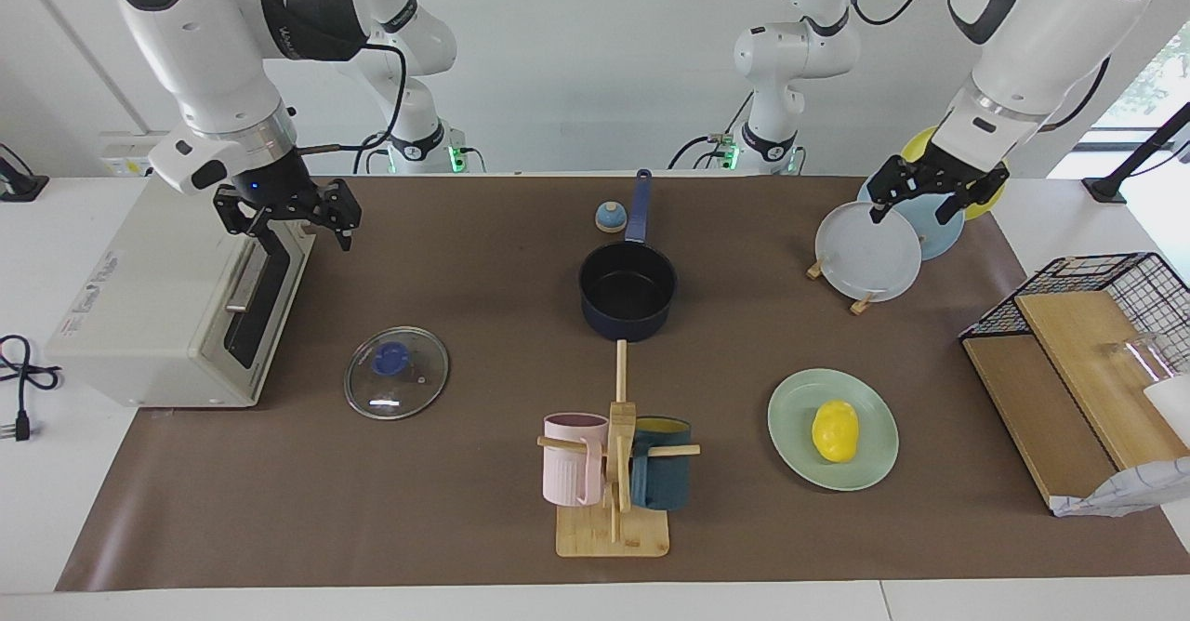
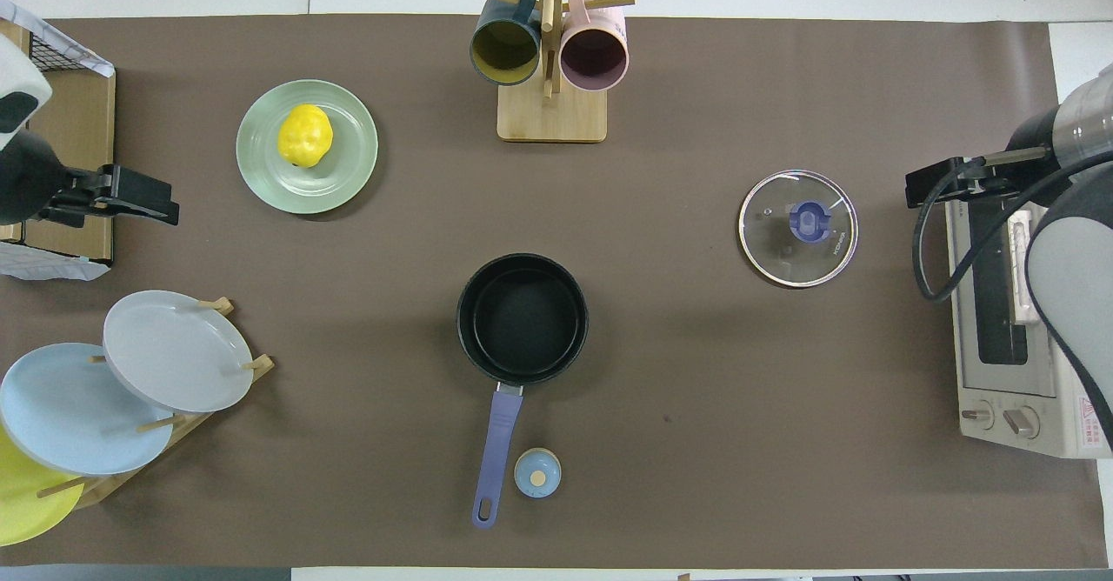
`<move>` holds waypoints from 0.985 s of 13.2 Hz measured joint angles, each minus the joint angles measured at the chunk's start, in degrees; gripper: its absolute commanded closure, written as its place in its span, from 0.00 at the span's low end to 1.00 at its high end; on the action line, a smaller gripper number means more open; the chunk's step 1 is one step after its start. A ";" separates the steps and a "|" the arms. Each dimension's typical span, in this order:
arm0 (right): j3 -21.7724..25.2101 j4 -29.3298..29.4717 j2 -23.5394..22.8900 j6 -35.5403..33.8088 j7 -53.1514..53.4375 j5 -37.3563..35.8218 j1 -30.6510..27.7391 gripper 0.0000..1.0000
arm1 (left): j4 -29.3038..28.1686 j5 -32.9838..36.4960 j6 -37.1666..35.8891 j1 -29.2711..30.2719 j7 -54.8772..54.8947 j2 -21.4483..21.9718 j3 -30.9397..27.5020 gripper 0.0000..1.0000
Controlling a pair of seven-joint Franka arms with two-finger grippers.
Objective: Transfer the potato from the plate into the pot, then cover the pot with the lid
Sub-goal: 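Move the left gripper toward the yellow potato while the right gripper reaches the lid, then close the left gripper on the yellow potato on the green plate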
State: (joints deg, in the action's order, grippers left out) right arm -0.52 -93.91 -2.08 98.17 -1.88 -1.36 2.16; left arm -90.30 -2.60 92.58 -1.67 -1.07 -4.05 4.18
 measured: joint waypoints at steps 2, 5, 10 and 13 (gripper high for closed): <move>-1.33 -0.44 -0.24 1.00 -0.05 0.41 0.06 0.00 | 2.32 0.00 5.06 -0.95 0.00 -6.84 -0.01 0.00; -1.56 -1.97 -4.09 6.28 -1.66 2.85 0.16 0.00 | 9.88 0.00 9.23 -1.99 0.19 -18.09 0.02 0.00; -1.47 -11.37 -9.90 23.51 -7.46 3.22 0.23 0.00 | 14.91 1.54 14.12 -3.34 4.65 -26.43 0.02 0.00; -1.51 -17.67 -11.91 32.30 -11.38 3.22 1.28 0.00 | 14.94 3.52 18.44 -4.69 4.92 -29.77 0.01 0.00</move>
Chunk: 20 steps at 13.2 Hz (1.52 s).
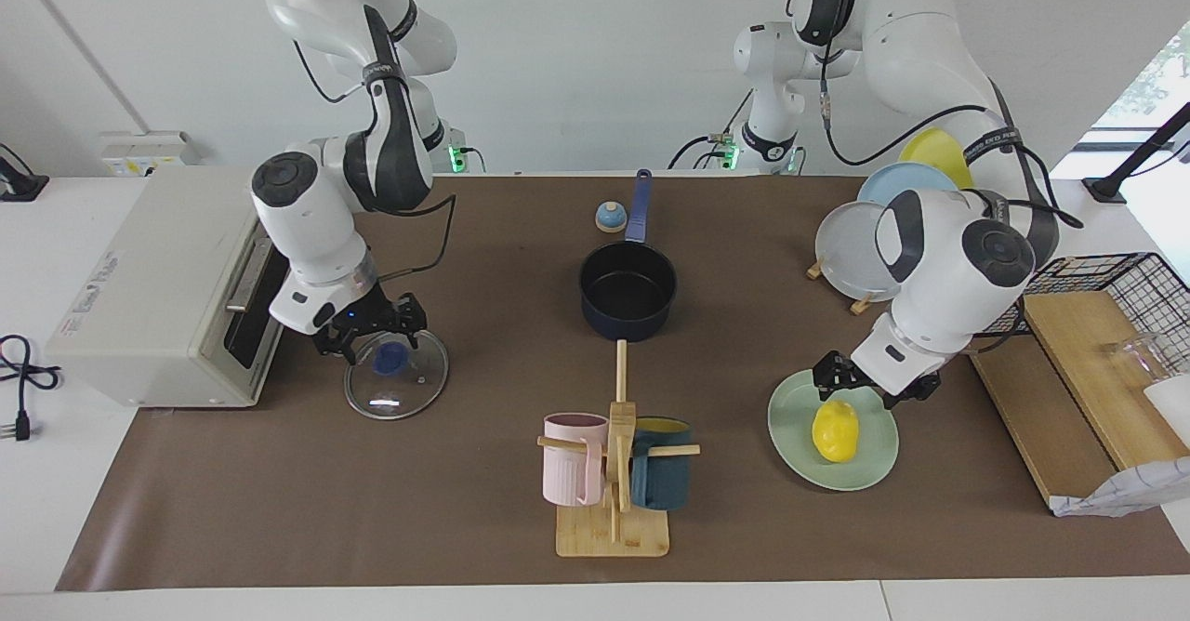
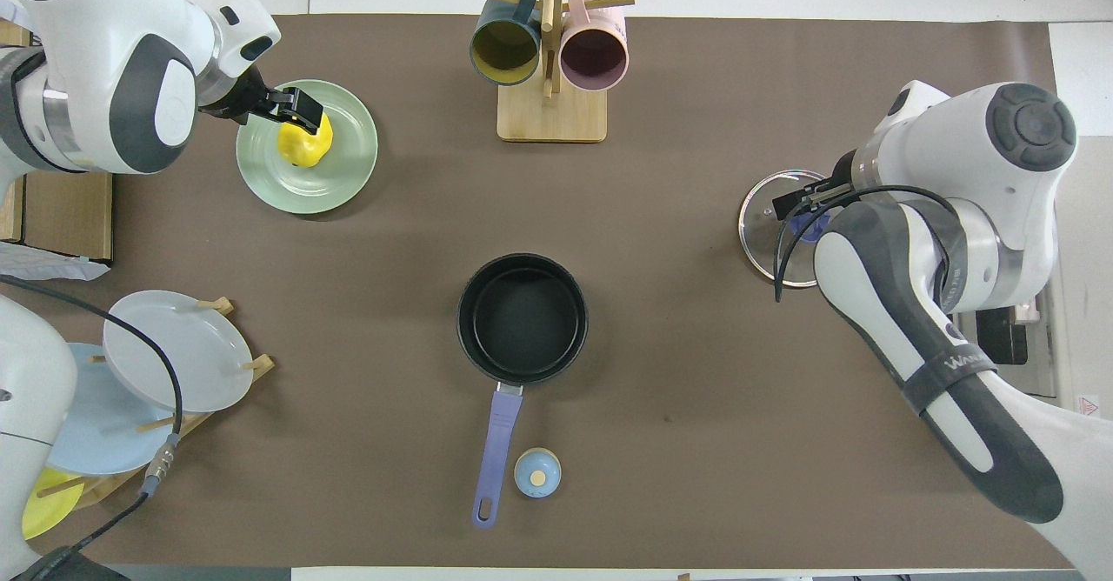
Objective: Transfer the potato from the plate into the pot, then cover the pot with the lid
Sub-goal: 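Close the left gripper on the yellow potato on the green plate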
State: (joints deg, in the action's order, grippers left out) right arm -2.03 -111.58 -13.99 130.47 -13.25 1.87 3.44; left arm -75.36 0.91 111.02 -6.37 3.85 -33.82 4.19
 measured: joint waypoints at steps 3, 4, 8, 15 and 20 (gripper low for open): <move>0.31 -1.70 -1.53 1.39 -1.92 0.00 -0.67 0.00 | -0.09 2.23 3.66 0.01 0.72 -2.29 -0.12 0.00; 0.34 -1.90 -2.05 1.83 -1.94 0.00 -0.93 0.00 | -0.37 2.49 4.88 0.01 0.78 -2.83 -0.12 0.00; 0.38 -3.14 -2.89 3.51 -1.94 0.01 -1.07 0.00 | -1.78 2.59 7.43 0.00 1.05 -3.31 -0.13 0.00; 0.36 -3.31 -2.89 3.51 -1.94 0.03 -1.06 0.03 | -4.41 3.09 10.01 -0.03 1.14 -3.34 -0.14 0.44; 0.36 -3.31 -2.88 3.24 -1.94 0.03 -1.05 0.19 | -4.48 3.29 10.08 -0.03 1.15 -3.24 -0.22 1.00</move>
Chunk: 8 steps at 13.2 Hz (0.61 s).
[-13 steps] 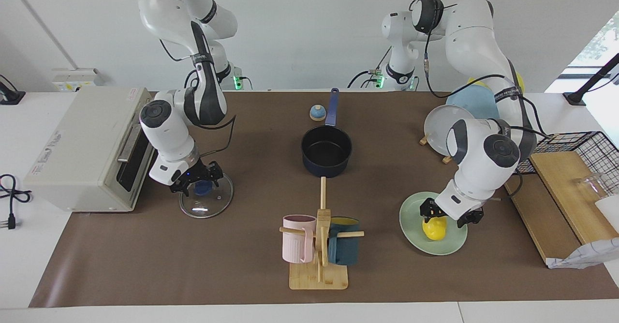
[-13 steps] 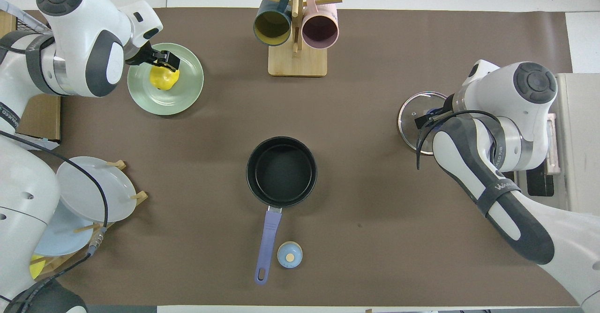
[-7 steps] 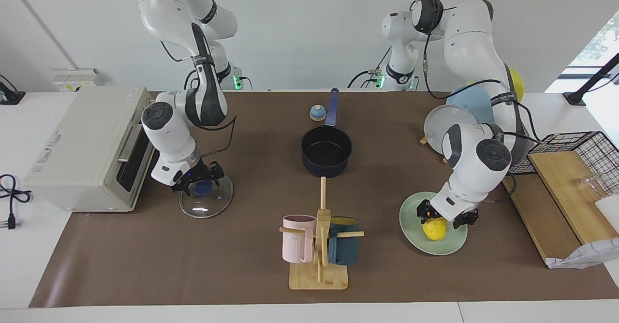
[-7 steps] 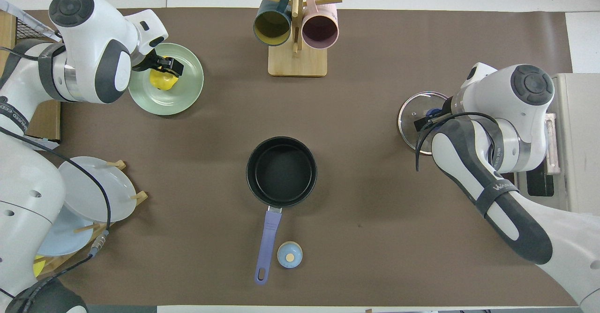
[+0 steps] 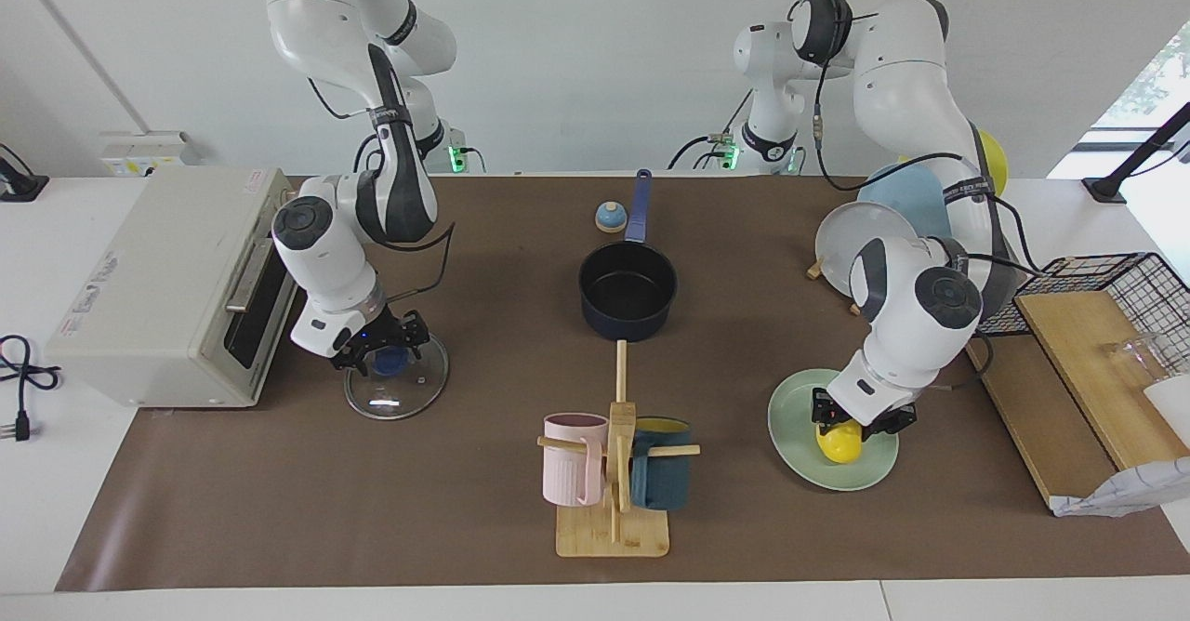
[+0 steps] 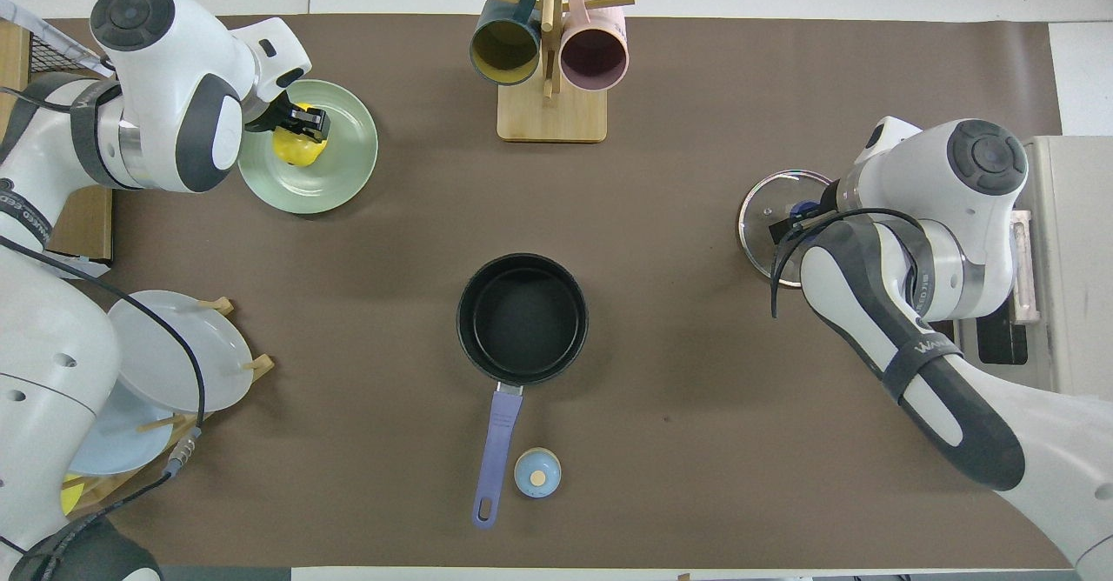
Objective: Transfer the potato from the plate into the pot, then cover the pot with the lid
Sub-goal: 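Close the left gripper on the yellow potato on the green plate, then lift the potato with the left gripper and carry it over the pot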
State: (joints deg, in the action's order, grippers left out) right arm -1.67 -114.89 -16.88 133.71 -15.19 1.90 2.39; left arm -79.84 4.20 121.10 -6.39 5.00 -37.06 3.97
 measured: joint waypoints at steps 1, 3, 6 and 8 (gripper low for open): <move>0.00 0.00 0.00 0.00 0.00 0.00 0.00 0.25 | 0.05 0.02 -0.07 0.02 0.00 0.00 -0.03 1.00; 0.00 0.01 0.02 -0.01 0.00 0.00 0.00 0.43 | 0.84 -0.25 -1.53 0.02 -0.01 0.16 -0.01 1.00; -0.06 0.00 0.03 -0.15 -0.04 0.01 0.01 0.60 | 4.12 -5.20 -7.77 0.04 -1.06 4.22 -0.11 1.00; -0.06 0.01 0.02 -0.43 -0.06 0.02 0.03 0.62 | 3.71 -6.32 -13.37 -0.23 -5.44 11.07 0.27 1.00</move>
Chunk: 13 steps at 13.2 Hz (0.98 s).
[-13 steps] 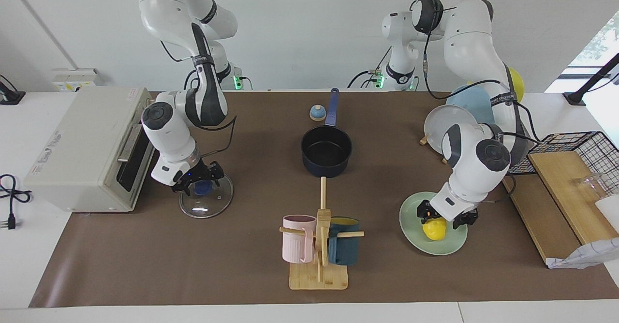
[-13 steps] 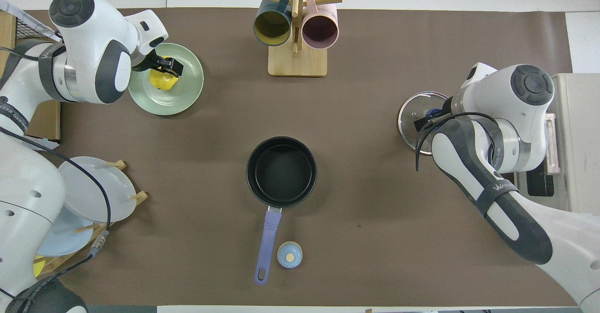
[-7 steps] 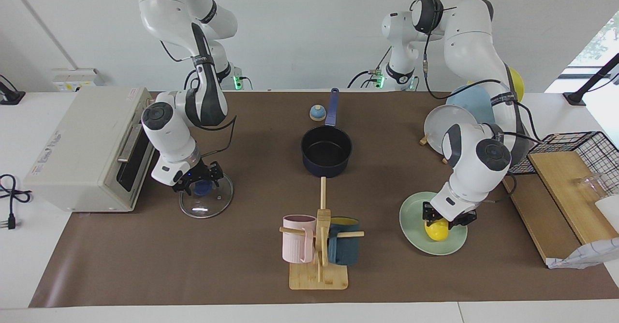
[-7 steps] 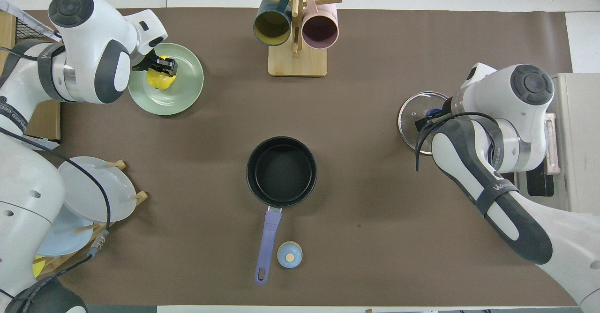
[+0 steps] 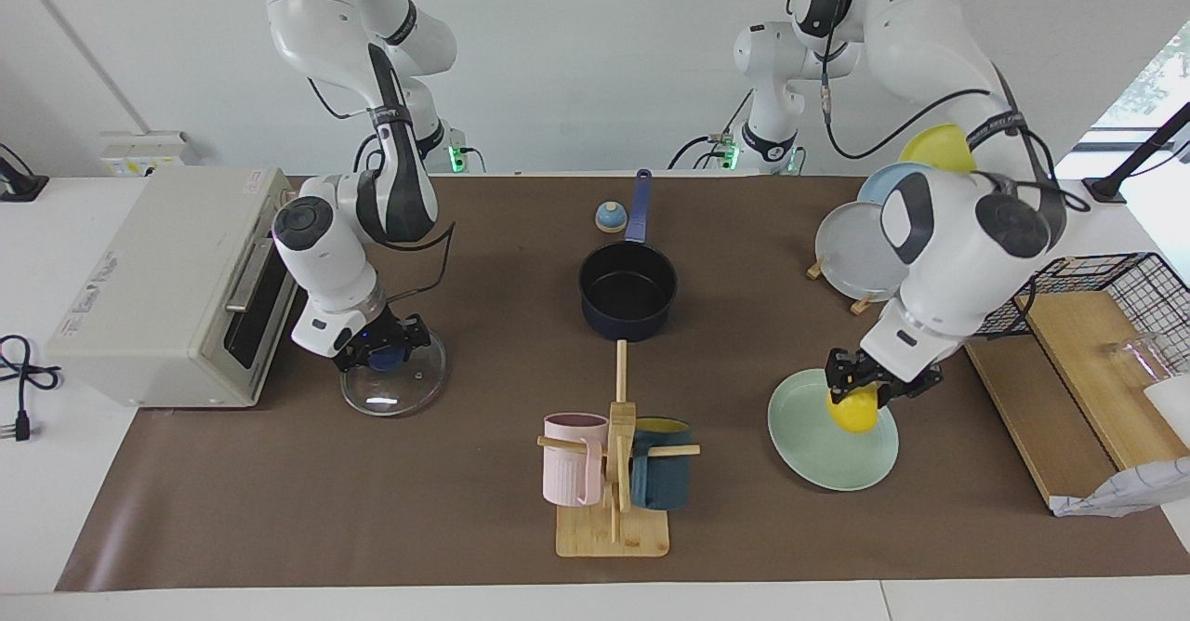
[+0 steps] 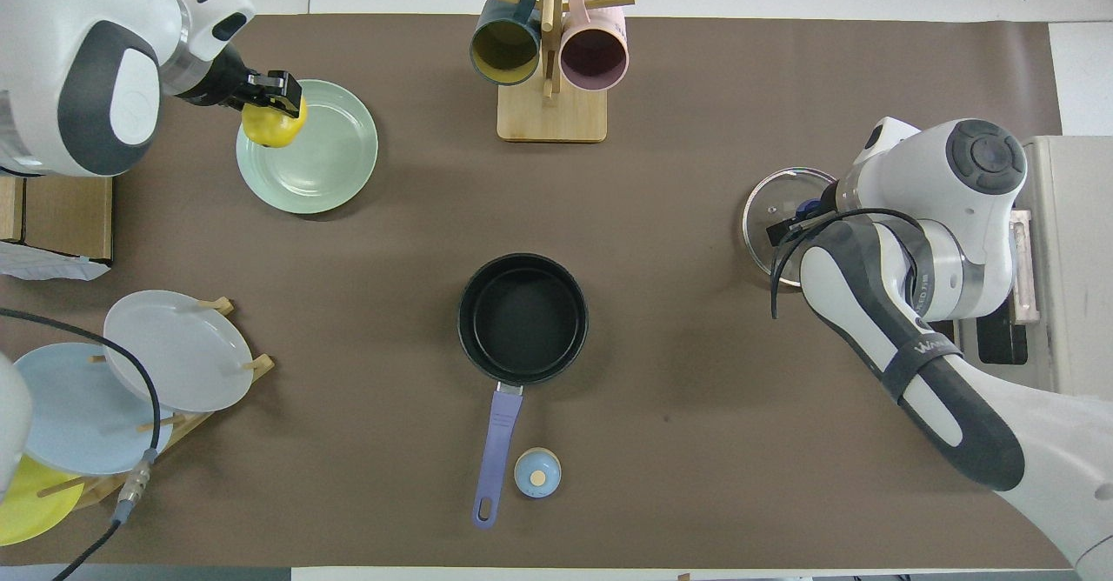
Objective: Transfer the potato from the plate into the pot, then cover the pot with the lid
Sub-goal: 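Lift the potato with the left gripper and carry it over the pot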
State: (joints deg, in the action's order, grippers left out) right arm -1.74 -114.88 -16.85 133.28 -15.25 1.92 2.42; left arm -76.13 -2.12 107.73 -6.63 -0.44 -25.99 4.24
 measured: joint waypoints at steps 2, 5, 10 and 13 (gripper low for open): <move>-0.01 0.26 0.06 -0.66 0.00 0.00 0.17 0.62 | -1.62 -1.24 -6.75 -2.02 -5.21 6.31 0.34 1.00; -0.91 2.72 0.73 -4.86 0.18 0.02 0.38 0.62 | -10.16 -3.71 -8.65 -8.70 -15.22 15.48 0.60 1.00; -6.29 7.77 2.87 -12.53 10.53 0.14 2.11 0.62 | -28.40 -3.86 5.20 -19.33 -25.58 23.53 0.69 1.00; -6.71 10.39 3.33 -15.85 17.02 0.13 6.40 0.62 | -38.76 -3.88 18.12 -24.35 -29.40 23.98 0.67 1.00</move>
State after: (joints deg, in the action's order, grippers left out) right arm -8.45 -104.49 -13.52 117.43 1.77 2.05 8.82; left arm -114.89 -6.00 125.85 -30.98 -29.84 -2.01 4.90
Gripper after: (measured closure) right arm 0.564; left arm 0.414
